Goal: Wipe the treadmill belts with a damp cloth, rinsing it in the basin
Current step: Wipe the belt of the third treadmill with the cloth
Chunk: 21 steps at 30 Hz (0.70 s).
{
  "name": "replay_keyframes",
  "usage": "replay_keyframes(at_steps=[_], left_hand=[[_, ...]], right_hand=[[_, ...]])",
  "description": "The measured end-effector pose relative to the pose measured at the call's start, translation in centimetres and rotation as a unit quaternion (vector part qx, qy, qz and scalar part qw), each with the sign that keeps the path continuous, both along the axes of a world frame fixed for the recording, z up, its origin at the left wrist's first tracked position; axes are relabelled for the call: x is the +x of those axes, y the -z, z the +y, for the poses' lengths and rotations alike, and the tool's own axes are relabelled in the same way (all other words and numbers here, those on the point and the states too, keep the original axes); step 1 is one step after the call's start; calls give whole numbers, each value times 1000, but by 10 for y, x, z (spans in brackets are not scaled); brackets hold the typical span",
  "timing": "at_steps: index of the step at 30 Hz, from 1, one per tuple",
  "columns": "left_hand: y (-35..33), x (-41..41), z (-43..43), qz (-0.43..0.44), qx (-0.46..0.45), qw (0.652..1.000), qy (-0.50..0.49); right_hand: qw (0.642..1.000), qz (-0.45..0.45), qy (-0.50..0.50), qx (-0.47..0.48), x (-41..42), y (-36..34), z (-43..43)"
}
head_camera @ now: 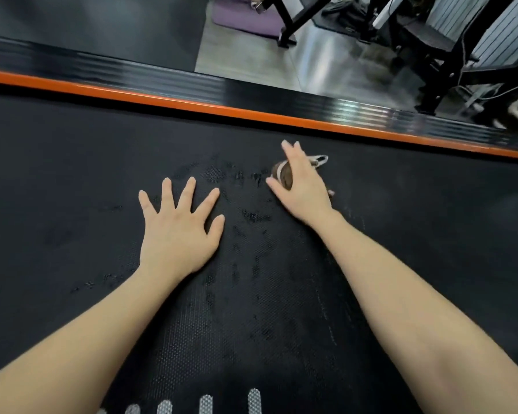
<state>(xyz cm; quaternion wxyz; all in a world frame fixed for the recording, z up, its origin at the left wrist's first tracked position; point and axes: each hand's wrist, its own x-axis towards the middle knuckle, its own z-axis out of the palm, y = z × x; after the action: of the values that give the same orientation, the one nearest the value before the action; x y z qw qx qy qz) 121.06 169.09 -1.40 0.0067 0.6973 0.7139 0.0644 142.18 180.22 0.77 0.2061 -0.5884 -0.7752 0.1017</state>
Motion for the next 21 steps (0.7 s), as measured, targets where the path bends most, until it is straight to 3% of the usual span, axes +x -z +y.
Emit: replay_keyframes(at_steps=[4, 6, 10, 13, 16, 18, 21], left_hand=[[2, 0, 2, -4, 12, 1000, -4], [1, 0, 0, -8, 13, 1000, -6], [0, 1, 0, -8, 15, 1000, -2], [1, 1, 0, -1, 20, 1000, -5], [2, 3, 0, 5, 18, 1000, -8], [3, 3, 0, 7, 13, 1000, -8], [4, 2, 0, 8, 17, 1000, -12]], right_hand=[[988, -69, 138, -10, -10, 8, 42], [988, -69, 139, 10, -12, 2, 28], [999, -3, -20, 36, 10, 0, -74], [979, -18, -192, 73, 32, 10, -157], [957, -33, -278, 74, 32, 7, -125], [972, -31, -223, 66, 13, 8, -70], [999, -17, -43, 24, -12, 1, 20]])
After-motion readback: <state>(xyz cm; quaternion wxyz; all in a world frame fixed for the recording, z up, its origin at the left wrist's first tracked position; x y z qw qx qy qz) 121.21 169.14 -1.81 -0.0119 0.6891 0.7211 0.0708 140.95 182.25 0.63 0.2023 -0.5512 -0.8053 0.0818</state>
